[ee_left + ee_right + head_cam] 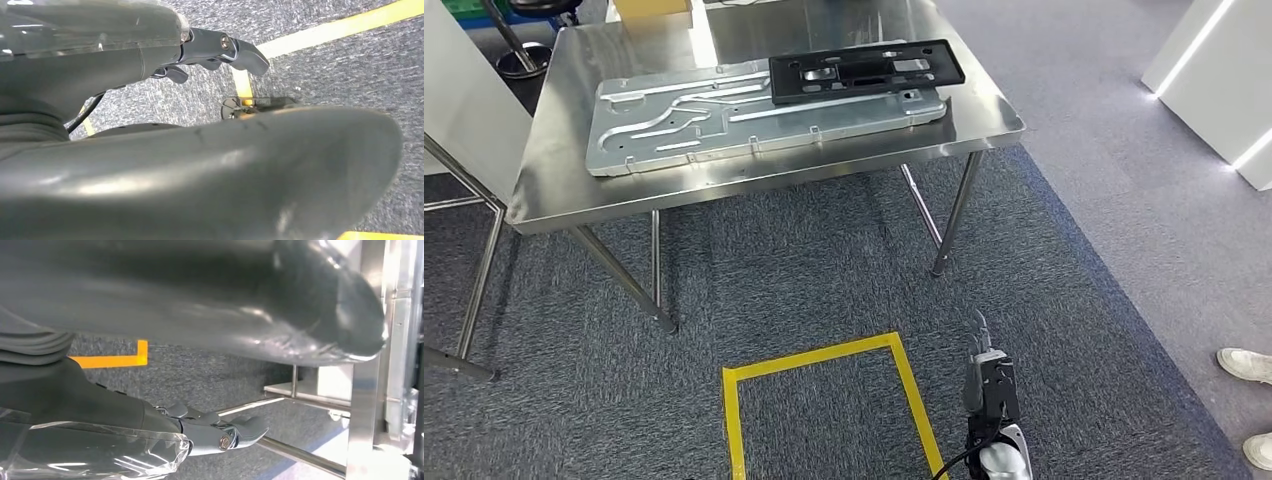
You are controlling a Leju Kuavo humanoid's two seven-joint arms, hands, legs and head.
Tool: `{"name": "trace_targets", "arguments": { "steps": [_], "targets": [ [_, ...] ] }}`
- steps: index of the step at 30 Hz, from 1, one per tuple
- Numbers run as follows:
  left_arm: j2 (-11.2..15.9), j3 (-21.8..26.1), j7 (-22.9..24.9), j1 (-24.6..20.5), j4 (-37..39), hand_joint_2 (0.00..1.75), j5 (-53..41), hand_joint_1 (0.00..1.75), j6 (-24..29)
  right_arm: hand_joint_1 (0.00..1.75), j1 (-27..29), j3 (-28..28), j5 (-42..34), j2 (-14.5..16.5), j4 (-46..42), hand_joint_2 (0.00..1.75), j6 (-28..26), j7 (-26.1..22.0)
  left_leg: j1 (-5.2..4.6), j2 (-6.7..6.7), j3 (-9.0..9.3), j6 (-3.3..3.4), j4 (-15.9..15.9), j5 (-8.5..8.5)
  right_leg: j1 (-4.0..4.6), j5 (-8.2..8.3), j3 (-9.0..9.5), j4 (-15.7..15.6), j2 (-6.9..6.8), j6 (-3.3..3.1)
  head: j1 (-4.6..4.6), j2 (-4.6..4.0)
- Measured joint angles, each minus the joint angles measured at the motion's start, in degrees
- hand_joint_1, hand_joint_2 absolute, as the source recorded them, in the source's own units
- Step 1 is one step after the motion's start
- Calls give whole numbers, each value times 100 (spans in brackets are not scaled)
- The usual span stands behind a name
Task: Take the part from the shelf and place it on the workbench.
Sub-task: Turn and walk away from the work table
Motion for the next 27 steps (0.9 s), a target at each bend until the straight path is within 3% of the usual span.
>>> {"name": "trace_targets", "arguments": {
  "steps": [2,4,5,7,8,9,11,12,13,15,16,18,19,21,23,24,26,27],
  "targets": [
    [1,-1,0,6,0,0,0,0,0,0,-7,-4,0,6,5,0,0,0,12,2,-46,-75,15,96,32,-67,84,-233,2,-79,-3,0],
    [1,-1,0,22,0,0,0,0,0,0,-6,-10,0,9,15,0,0,1,46,-8,-118,-139,107,-12,38,51,-18,-236,-22,-184,-3,0],
    [1,-1,0,32,0,0,0,0,0,0,-7,-12,0,11,19,0,0,1,57,-14,-194,-167,297,-237,36,126,-92,-244,-33,-234,-5,0],
    [1,-2,0,36,0,0,0,0,0,0,-10,-15,1,13,23,0,0,1,73,-20,-380,-201,975,-860,44,272,-269,-240,-43,-283,-11,0],
    [1,-3,0,37,0,0,0,0,0,0,-8,-16,0,13,28,0,0,1,76,-20,-445,-212,1353,-1070,54,348,-370,-232,-45,-287,-12,0],
    [1,-4,0,36,0,0,0,0,0,0,-7,-17,1,13,33,0,0,1,76,-21,-447,-214,1618,-1121,64,418,-473,-221,-48,-286,-11,0],
    [1,-5,0,36,0,0,0,0,0,0,-5,-19,1,13,43,0,0,1,72,-21,-210,-193,1635,-887,76,541,-673,-185,-52,-274,-12,0],
    [2,-5,0,33,0,0,0,0,0,0,-4,-19,2,13,45,0,0,1,65,-21,61,-170,1347,-740,78,596,-760,-163,-52,-264,-12,0],
    [4,-6,0,25,0,0,0,0,0,0,-4,-19,2,15,45,0,0,1,52,-22,397,-139,925,-703,81,645,-829,-142,-51,-247,-13,0],
    [8,-9,0,4,0,0,0,0,0,0,-7,-20,2,22,45,0,-1,0,17,-22,980,-74,78,-830,84,743,-909,-118,-57,-193,-11,0],
    [10,-13,0,-3,0,0,0,0,0,0,-9,-21,2,25,45,0,-1,0,-4,-23,1105,-38,-148,-912,79,793,-922,-119,-64,-158,-10,0],
    [8,-21,0,0,0,0,0,0,0,0,-8,-23,2,28,46,0,-1,0,-9,-11,1092,38,-259,-862,62,859,-944,-116,-67,-83,-8,0],
    [8,-25,0,4,0,0,0,0,0,0,-6,-24,2,28,46,0,0,1,-2,-1,1056,80,-274,-802,53,787,-975,-58,-56,-54,-6,0],
    [7,-29,0,7,0,0,1,0,0,0,-2,-24,2,28,48,0,0,1,13,18,942,147,-293,-674,33,336,-1132,378,-22,-8,-1,0],
    [8,-31,0,7,0,0,1,0,0,0,4,-24,2,28,49,0,0,1,8,18,799,171,-272,-570,20,-167,-1339,1089,-8,30,2,0],
    [8,-32,0,9,0,0,0,0,0,0,8,-24,2,28,51,0,0,1,7,18,720,165,-252,-520,12,-263,-1397,1386,-7,46,2,0],
    [7,-32,0,12,0,0,0,0,0,0,14,-24,2,28,54,0,0,1,8,18,556,140,-191,-438,-10,-134,-1276,1495,-9,65,1,-1],
    [6,-32,0,14,0,0,0,0,0,0,13,-24,2,28,54,0,0,1,11,18,475,122,-146,-409,-25,9,-1055,1253,-10,72,1,-1]
  ]
}}
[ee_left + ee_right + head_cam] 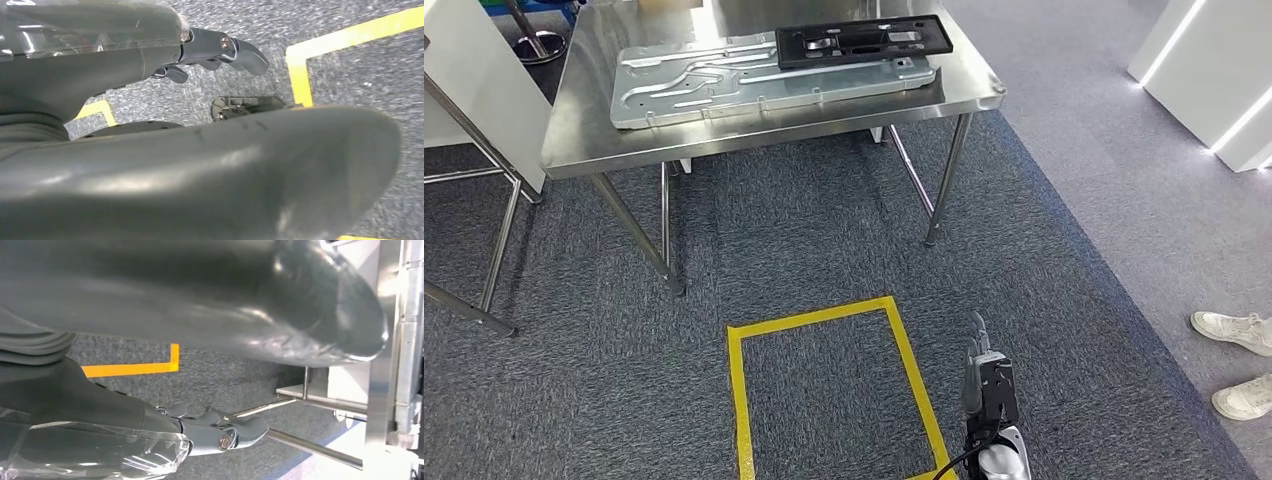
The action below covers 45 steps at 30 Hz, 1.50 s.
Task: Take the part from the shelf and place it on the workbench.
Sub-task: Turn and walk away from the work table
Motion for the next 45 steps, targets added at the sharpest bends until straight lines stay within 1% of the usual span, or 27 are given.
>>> {"name": "trace_targets", "arguments": {
  "steps": [2,4,7,8,9,11,12,13,14,15,16,18,19,22,24,27,28,29,30,32,34,38,40,42,43,44,45],
  "targets": [
    [1,-2,0,-2,0,0,0,0,0,0,-11,0,0,2,-1,0,0,-1,-1,-2,-131,-43,108,29,-9,109,563,-803,5,-7,-2,1],
    [2,-4,0,-6,0,0,0,0,0,0,-19,0,0,4,-2,0,0,-1,-10,-6,-213,-103,189,55,14,47,849,-1286,17,-56,-4,1],
    [2,-4,0,6,0,0,0,0,0,0,-12,-2,0,7,-2,0,-1,0,8,-12,-278,-212,246,73,37,91,807,-1345,16,-205,-3,1],
    [2,-4,0,10,0,0,0,0,0,0,-15,-3,0,8,-2,0,-1,0,19,-16,-333,-246,357,-29,38,128,779,-1354,11,-260,-6,1],
    [2,-4,0,13,0,0,0,0,0,0,-18,-3,0,10,-2,0,0,0,32,-20,-429,-275,583,-210,37,166,743,-1363,6,-309,-8,1],
    [2,-4,0,16,0,0,0,0,0,0,-14,-5,0,13,-2,0,0,0,49,-24,-705,-318,1320,-688,56,231,654,-1361,2,-360,-13,1],
    [2,-4,0,19,0,0,0,0,0,0,-8,-5,0,13,-1,0,0,0,54,-25,-819,-327,1673,-854,69,262,610,-1359,1,-367,-12,1],
    [2,-4,0,23,0,0,0,0,0,0,-3,-6,0,13,-1,0,0,0,55,-25,-857,-326,1874,-916,80,291,570,-1356,0,-369,-13,1],
    [2,-4,0,27,0,0,0,0,0,0,1,-7,0,13,0,0,0,0,55,-26,-788,-315,1865,-872,90,317,536,-1353,1,-369,-13,1],
    [2,-4,0,28,0,0,0,0,0,0,3,-7,0,13,0,0,0,0,52,-26,-597,-294,1614,-733,98,338,512,-1348,3,-365,-13,1],
    [2,-5,0,26,0,0,0,0,0,0,4,-7,0,13,-1,0,0,0,46,-27,-327,-262,1207,-558,105,353,497,-1344,5,-359,-14,1],
    [4,-6,0,16,0,0,0,0,0,0,0,-7,0,14,-2,0,0,0,12,-28,174,-188,395,-361,113,385,477,-1335,4,-323,-10,1],
    [5,-7,0,13,0,0,0,0,0,0,-1,-8,0,15,-2,0,0,0,-9,-27,294,-157,176,-342,111,402,470,-1333,0,-297,-9,1],
    [3,-7,0,19,0,0,0,0,0,0,-3,-8,1,15,-2,0,-1,0,-27,-20,325,-77,9,-302,94,445,461,-1336,-10,-202,-9,1],
    [-2,-7,0,15,0,0,0,0,0,0,-5,-8,1,14,-5,0,-2,-1,1,-9,332,4,-79,-215,93,290,383,-1161,4,-145,-3,1],
    [-3,-7,0,15,0,0,0,0,0,0,10,-9,0,13,-3,0,-2,0,7,-1,257,62,-91,-142,65,-321,-57,-131,24,-80,4,1],
    [-3,-7,0,21,0,0,0,0,0,0,20,-9,0,13,-1,0,-2,0,7,-1,226,59,-73,-135,49,-417,-173,166,24,-58,4,1],
    [-3,-7,0,26,0,0,0,0,0,0,28,-9,0,13,2,0,-2,0,10,-2,201,54,-51,-132,31,-392,-197,268,22,-37,4,1],
    [-4,-7,0,28,0,0,0,0,0,0,30,-9,0,13,4,0,-2,0,15,-4,184,44,-25,-135,11,-250,-100,124,20,-21,4,1],
    [-4,-7,0,26,0,0,0,0,0,0,23,-9,0,13,7,0,-2,0,26,-8,161,1,39,-163,-20,102,320,-616,11,-5,5,0],
    [-3,-7,0,21,0,0,0,0,0,0,17,-9,0,14,8,0,-2,0,16,-14,122,-65,111,-198,-6,247,611,-1167,14,-42,3,0],
    [-2,-7,0,19,0,0,0,0,0,0,15,-12,0,14,9,0,-2,-1,16,-18,60,-193,198,-240,7,250,603,-1302,28,-195,-3,0],
    [-2,-8,0,19,0,0,0,0,0,0,9,-16,0,15,9,0,-2,-1,39,-25,-107,-256,568,-504,-7,286,585,-1334,24,-270,-7,1],
    [-3,-8,0,25,0,0,0,0,0,0,9,-19,0,15,9,0,-2,-1,59,-28,-445,-301,1334,-898,4,302,553,-1331,18,-307,-12,0],
    [-3,-8,0,31,0,0,0,0,0,0,12,-20,0,15,10,0,-2,0,65,-28,-595,-316,1673,-1013,11,307,541,-1328,15,-314,-12,0],
    [-3,-7,0,37,0,0,0,0,0,0,14,-21,0,15,11,0,-2,0,68,-28,-666,-321,1841,-1015,16,310,532,-1323,15,-318,-11,0],
    [-3,-7,0,41,0,0,0,0,0,0,16,-22,0,15,13,0,-2,0,69,-28,-631,-319,1784,-903,19,312,529,-1316,16,-319,-11,0]
  ]
}}
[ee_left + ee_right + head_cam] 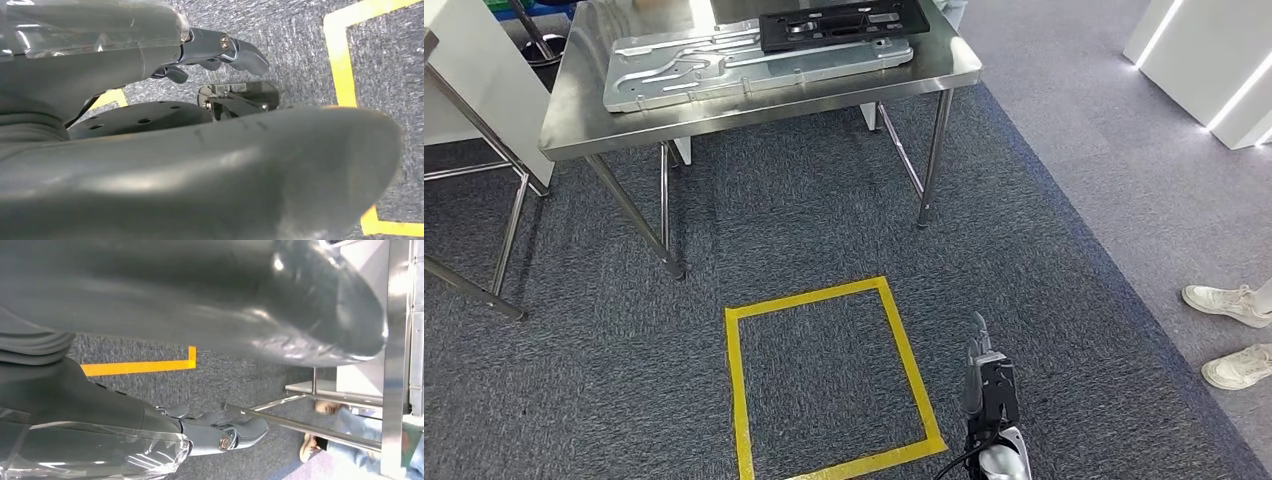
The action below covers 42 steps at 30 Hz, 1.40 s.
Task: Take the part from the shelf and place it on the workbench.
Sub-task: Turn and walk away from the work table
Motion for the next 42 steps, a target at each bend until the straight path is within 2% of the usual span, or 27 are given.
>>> {"name": "trace_targets", "arguments": {
  "steps": [3,4,6,7,9,11,12,13,14,15,16,17,19,21,23,24,26,28,29,30,32,34,35,36,38,40,42],
  "targets": [
    [1,1,0,-2,0,0,0,0,0,0,-4,-2,0,0,1,0,0,0,-13,-2,552,66,-1095,555,11,1,-1,21,8,18,1,1],
    [2,0,3,-7,0,0,-3,0,3,0,-5,-3,-13,0,1,0,-11,20,-26,-4,692,95,-1386,635,17,7,-10,27,9,41,2,1],
    [4,-11,87,-15,0,0,-68,0,70,0,5,-75,-245,-32,170,0,-95,330,-57,-7,778,143,-1587,631,25,30,-30,20,8,108,3,1],
    [5,-27,160,-14,0,0,-124,0,128,0,1,-184,-498,-61,450,0,-123,746,-49,-12,782,178,-1626,644,27,37,-19,3,2,148,2,1],
    [9,-68,286,-5,0,0,-228,0,231,0,61,-541,-1053,-196,1309,0,-53,2033,-25,-43,827,269,-1722,696,23,-46,-2,72,1,216,8,1],
    [14,-101,320,13,0,0,-274,0,264,0,293,-868,-1289,-350,2036,0,78,3081,-15,-139,837,339,-1782,745,15,-367,-200,548,12,248,32,1],
    [18,-112,324,35,0,0,-286,0,272,0,422,-966,-1307,-410,2278,0,103,3256,-26,-186,813,353,-1777,753,17,-572,-402,925,16,255,45,1],
    [24,-123,325,61,0,0,-296,0,282,0,510,-1036,-1305,-454,2488,0,111,3266,-39,-208,787,356,-1765,756,17,-725,-601,1280,19,263,53,1],
    [27,-134,325,81,0,0,-303,0,291,0,537,-1087,-1300,-486,2668,0,109,3191,-50,-204,764,355,-1751,756,17,-774,-732,1497,20,270,57,1],
    [31,-145,325,87,0,0,-305,0,298,0,519,-1128,-1296,-510,2822,0,110,3125,-56,-196,748,352,-1735,753,14,-706,-747,1505,20,273,56,1],
    [33,-156,323,79,0,0,-306,0,302,0,494,-1167,-1290,-528,2954,0,110,3097,-56,-203,741,347,-1719,748,7,-541,-633,1294,29,272,56,0],
    [33,-165,322,61,0,0,-306,0,302,0,480,-1195,-1286,-541,3061,0,108,3097,-52,-233,738,337,-1698,739,-6,-335,-416,913,75,266,57,0],
    [33,-181,321,34,0,0,-307,0,303,0,470,-1234,-1280,-558,3232,0,103,3103,-63,-324,719,295,-1646,713,-19,-98,-42,237,214,245,57,1],
    [33,-193,320,29,0,0,-308,0,304,0,449,-1265,-1276,-562,3357,0,101,3107,-68,-398,689,239,-1619,704,-4,-82,59,31,256,206,55,1],
    [35,-194,319,37,0,0,-308,0,308,0,421,-1290,-1274,-563,3441,0,101,3108,-55,-432,665,177,-1602,694,-6,-59,60,11,166,137,54,1],
    [38,-195,319,39,0,0,-308,0,310,0,410,-1296,-1274,-564,3470,0,101,3108,-52,-390,634,144,-1537,642,-14,-47,63,-5,122,103,50,1],
    [43,-196,319,39,0,0,-308,0,313,0,398,-1303,-1273,-569,3516,0,102,3107,-35,-237,442,83,-1098,358,-24,-31,65,-31,14,39,31,1],
    [44,-198,315,38,0,0,-308,0,313,0,399,-1311,-1264,-578,3561,0,108,3108,-3,-151,123,31,-405,13,-11,-39,61,-31,-99,7,16,1],
    [44,-199,311,40,0,0,-308,0,313,0,400,-1314,-1254,-582,3586,0,114,3111,14,-142,15,12,-169,-61,-5,-42,61,-30,-160,4,16,1],
    [44,-199,307,44,0,0,-308,0,313,0,399,-1315,-1239,-585,3608,0,121,3115,27,-128,-8,0,-114,-30,-2,-46,62,-28,-220,4,16,1],
    [44,-201,295,48,0,0,-309,0,315,0,395,-1315,-1204,-587,3638,0,132,3122,38,-29,243,0,-603,287,-1,-57,73,-25,-335,17,16,1],
    [45,-202,284,33,0,0,-316,0,318,0,394,-1315,-1172,-587,3651,0,145,3127,7,224,598,48,-1327,572,15,-75,95,-18,-440,56,18,1],
    [46,-204,279,21,0,0,-320,0,319,0,393,-1314,-1155,-587,3659,0,154,3130,-17,305,688,84,-1531,630,25,-81,104,-14,-488,84,24,1],
    [46,-207,271,14,0,0,-323,0,319,0,389,-1314,-1136,-588,3667,0,167,3134,-41,331,708,120,-1611,638,31,-84,112,-12,-540,116,30,1],
    [46,-215,250,24,0,0,-333,0,317,0,369,-1314,-1102,-588,3680,0,189,3149,-47,207,694,195,-1638,678,22,-91,130,-14,-605,189,37,1],
    [47,-227,233,36,0,0,-351,0,317,0,355,-1314,-1082,-593,3685,0,206,3171,-23,99,710,270,-1692,736,1,-232,81,140,-421,245,39,1],
    [47,-239,225,21,0,0,-362,0,317,0,364,-1312,-1071,-597,3696,0,211,3193,-17,-9,705,324,-1713,774,-17,-592,-180,726,-136,266,42,1]
  ]
}}
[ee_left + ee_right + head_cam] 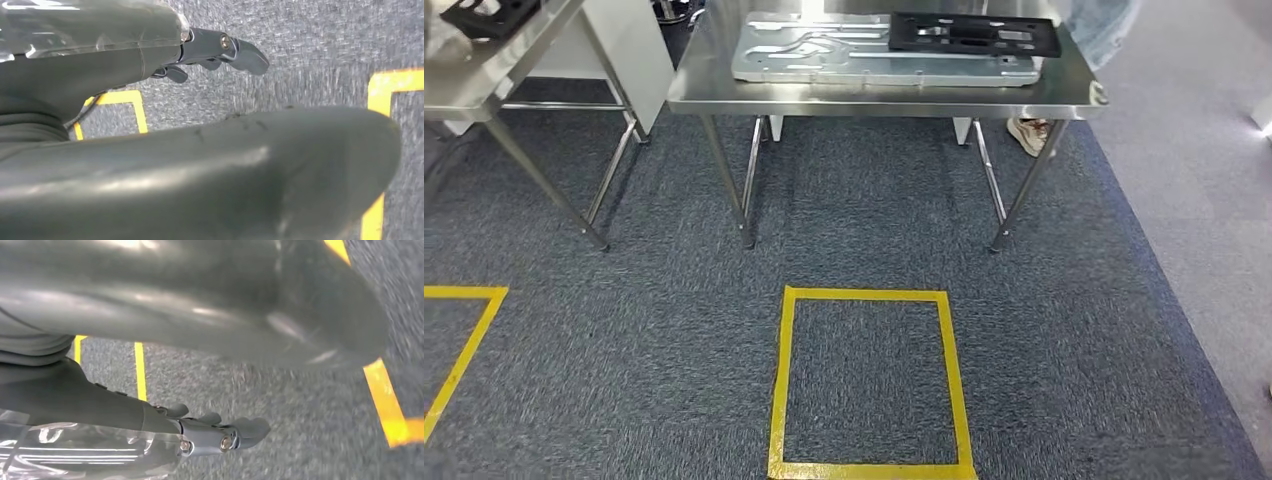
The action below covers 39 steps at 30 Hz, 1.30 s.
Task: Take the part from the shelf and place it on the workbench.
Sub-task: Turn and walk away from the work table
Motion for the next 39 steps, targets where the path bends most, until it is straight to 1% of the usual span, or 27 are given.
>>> {"name": "trace_targets", "arguments": {
  "steps": [2,3,4,5,7,9,11,13,14,16,18,19,21,23,24,25,27,28,29,31,32,33,34,35,36,37,39],
  "targets": [
    [-1,-4,-4,-7,0,0,-2,0,-1,0,18,1,10,-1,18,0,-3,9,-10,-141,-24,20,10,12,-4,-281,-328,695,99,8,-1,0],
    [-1,-5,-6,-1,0,0,-2,0,-2,0,24,1,15,-3,26,0,-5,9,-13,-218,-31,22,19,14,-5,-272,-395,830,111,10,-1,0],
    [-1,-5,-10,8,0,0,-3,0,-3,0,26,1,20,-6,32,0,-5,9,-12,-300,-34,18,33,14,-8,-144,-350,732,124,8,-1,0],
    [-1,-6,-15,15,0,0,-4,0,-4,0,25,1,25,-11,36,0,-4,9,-8,-382,-34,7,52,11,-15,60,-207,434,155,1,-1,0],
    [-1,-11,-30,16,0,0,-9,0,-4,0,24,1,32,-20,42,0,-3,9,-5,-527,-57,-37,110,-7,-37,378,144,-312,373,-13,0,0],
    [0,-23,-44,8,0,0,-16,0,-3,0,18,2,35,-23,49,0,-2,9,-4,-638,-107,-107,149,-13,-39,434,282,-640,538,-30,-2,0],
    [3,-39,-53,18,0,0,-24,0,-3,0,-1,3,36,-22,53,0,-2,9,5,-739,-150,-186,139,7,-30,441,281,-658,462,-80,-4,0],
    [6,-52,-58,33,0,0,-39,0,-7,0,-7,3,39,-18,53,0,-2,10,5,-588,-210,-250,243,-69,-41,465,295,-695,330,-160,-13,0],
    [8,-57,-61,31,0,0,-45,0,-9,0,1,3,42,-16,54,0,-4,10,5,-434,-302,-276,444,-197,-46,473,299,-714,254,-197,-22,0],
    [8,-69,-67,15,0,0,-50,0,-13,0,22,3,48,-17,55,0,-9,9,18,-166,-624,-318,1143,-568,-22,466,298,-720,93,-244,-40,0],
    [8,-80,-72,11,0,0,-53,0,-13,0,35,4,61,-19,57,0,-11,9,39,-101,-893,-343,1727,-773,-1,456,297,-716,-75,-255,-40,0],
    [8,-84,-74,18,0,0,-55,0,-13,0,34,6,75,-19,58,0,-10,9,43,-86,-891,-344,1744,-723,4,450,300,-714,-151,-255,-40,0],
    [10,-90,-74,29,0,0,-58,0,-13,0,24,17,122,-16,59,0,-9,9,37,24,-569,-311,1157,-380,11,435,322,-713,-285,-242,-40,0],
    [14,-94,-74,11,0,0,-61,0,-13,0,19,30,169,-9,59,0,-8,9,-15,338,-181,-231,402,-127,27,412,354,-709,-409,-204,-38,0],
    [16,-96,-74,-2,0,0,-62,0,-13,0,18,34,183,-6,59,0,-8,10,-45,445,-86,-192,195,-84,35,401,366,-706,-472,-178,-37,0],
    [18,-98,-74,-10,0,0,-63,0,-13,0,15,40,193,-3,60,0,-8,12,-73,479,-69,-164,122,-93,40,393,379,-708,-535,-150,-36,0],
    [19,-99,-74,1,0,0,-64,0,-13,0,0,55,214,5,59,0,-5,16,-68,322,-71,-114,86,-56,39,373,417,-717,-615,-83,-36,0],
    [19,-99,-74,10,0,0,-64,0,-12,0,-6,62,225,9,58,0,-5,18,-52,254,-55,-87,58,-30,33,336,426,-691,-538,-51,-34,0],
    [19,-99,-73,12,0,0,-64,0,-9,0,-8,66,236,12,57,0,-4,19,-31,183,-41,-55,29,1,26,231,381,-561,-378,-26,-32,0],
    [17,-99,-72,-3,0,0,-64,0,-3,0,5,68,248,14,60,0,-4,20,-15,41,-44,-10,10,39,7,-123,101,42,-9,-7,-26,0],
    [16,-99,-72,-12,0,0,-64,0,-1,0,14,69,251,15,63,0,-4,21,-16,-45,-56,3,14,46,3,-303,-98,439,85,-7,-25,0],
    [16,-99,-72,-12,0,0,-64,0,0,0,21,70,252,16,68,0,-4,21,-19,-134,-62,7,20,49,0,-386,-253,734,113,-5,-24,0],
    [16,-99,-72,-6,0,0,-64,0,0,0,25,71,254,16,74,0,-4,22,-19,-226,-62,5,30,48,-1,-344,-325,839,122,-5,-24,0],
    [16,-99,-72,3,0,0,-64,0,1,0,27,72,257,16,79,0,-4,22,-16,-319,-59,-1,46,43,-5,-186,-294,724,136,-9,-23,0],
    [16,-99,-72,10,0,0,-64,0,1,0,27,72,263,15,81,0,-4,22,-11,-407,-56,-15,67,34,-12,51,-168,407,177,-14,-22,0],
    [16,-99,-72,13,0,0,-64,0,3,0,29,73,270,15,84,0,-2,22,-3,-485,-62,-34,92,22,-28,250,-9,29,295,-25,-22,0],
    [16,-99,-73,3,0,0,-64,0,8,0,29,84,290,14,91,0,7,22,-1,-613,-116,-101,158,-2,-48,438,188,-504,542,-42,-25,-1]
  ]
}}
